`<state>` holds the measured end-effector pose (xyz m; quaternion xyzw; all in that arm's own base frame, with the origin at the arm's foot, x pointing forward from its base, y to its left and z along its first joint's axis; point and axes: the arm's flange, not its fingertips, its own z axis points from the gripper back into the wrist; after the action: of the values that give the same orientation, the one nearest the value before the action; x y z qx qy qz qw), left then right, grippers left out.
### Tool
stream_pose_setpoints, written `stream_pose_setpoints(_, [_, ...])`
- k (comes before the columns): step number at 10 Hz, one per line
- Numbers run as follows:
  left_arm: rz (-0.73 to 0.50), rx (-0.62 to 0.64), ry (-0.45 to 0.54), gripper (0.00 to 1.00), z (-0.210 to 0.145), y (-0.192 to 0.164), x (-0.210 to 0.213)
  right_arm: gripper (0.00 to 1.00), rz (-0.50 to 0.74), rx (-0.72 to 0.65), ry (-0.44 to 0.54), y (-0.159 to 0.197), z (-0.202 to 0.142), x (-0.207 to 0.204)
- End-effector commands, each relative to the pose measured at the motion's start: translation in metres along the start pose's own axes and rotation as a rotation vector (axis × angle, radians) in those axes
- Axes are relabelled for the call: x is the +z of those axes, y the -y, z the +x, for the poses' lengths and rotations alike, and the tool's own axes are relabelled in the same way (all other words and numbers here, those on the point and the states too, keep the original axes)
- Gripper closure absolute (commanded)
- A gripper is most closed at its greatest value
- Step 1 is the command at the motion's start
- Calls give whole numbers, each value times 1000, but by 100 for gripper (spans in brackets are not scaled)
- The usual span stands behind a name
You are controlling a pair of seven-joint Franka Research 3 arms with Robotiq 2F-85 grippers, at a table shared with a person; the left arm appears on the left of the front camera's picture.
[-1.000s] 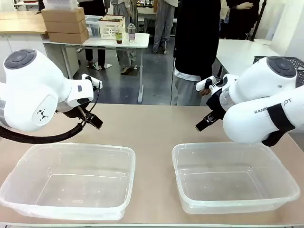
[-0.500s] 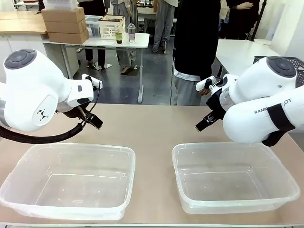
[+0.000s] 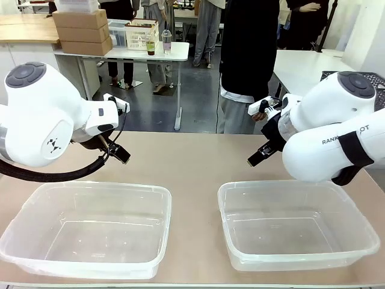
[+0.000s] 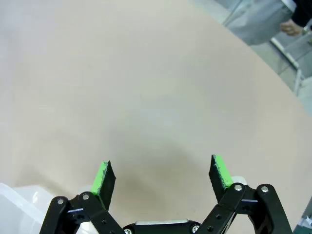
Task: Sort the waste into each basket.
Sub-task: Pick up the Organizing box on the left side of the table and lift it.
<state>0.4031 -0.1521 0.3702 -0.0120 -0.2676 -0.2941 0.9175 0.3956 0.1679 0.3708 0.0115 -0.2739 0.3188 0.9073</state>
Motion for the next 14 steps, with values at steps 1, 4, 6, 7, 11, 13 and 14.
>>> stream_pose_setpoints(1, [0, 0, 0, 0, 0, 0, 0, 0, 0, -1, 0, 0, 0, 0])
stream_pose_setpoints(4, [0, 0, 0, 0, 0, 0, 0, 0, 0, -1, 0, 0, 0, 0])
stream_pose_setpoints(6, [-127, 6, -73, 0, 9, 5, 35, 0, 56, 15, -44, -6, 3, 21])
stream_pose_setpoints(7, [-61, 62, -124, 0, 13, 7, 72, 0, 160, 0, -38, -13, 5, 60])
stream_pose_setpoints(11, [-188, 31, -32, 0, -25, 48, 192, 0, -98, -198, 3, -66, -35, 189])
stream_pose_setpoints(13, [-99, 37, -84, 0, 0, 39, 184, 0, 25, -155, -16, -47, 11, 175])
stream_pose_setpoints(14, [-99, 37, -84, 0, 0, 39, 184, 0, 25, -155, -16, -47, 11, 175])
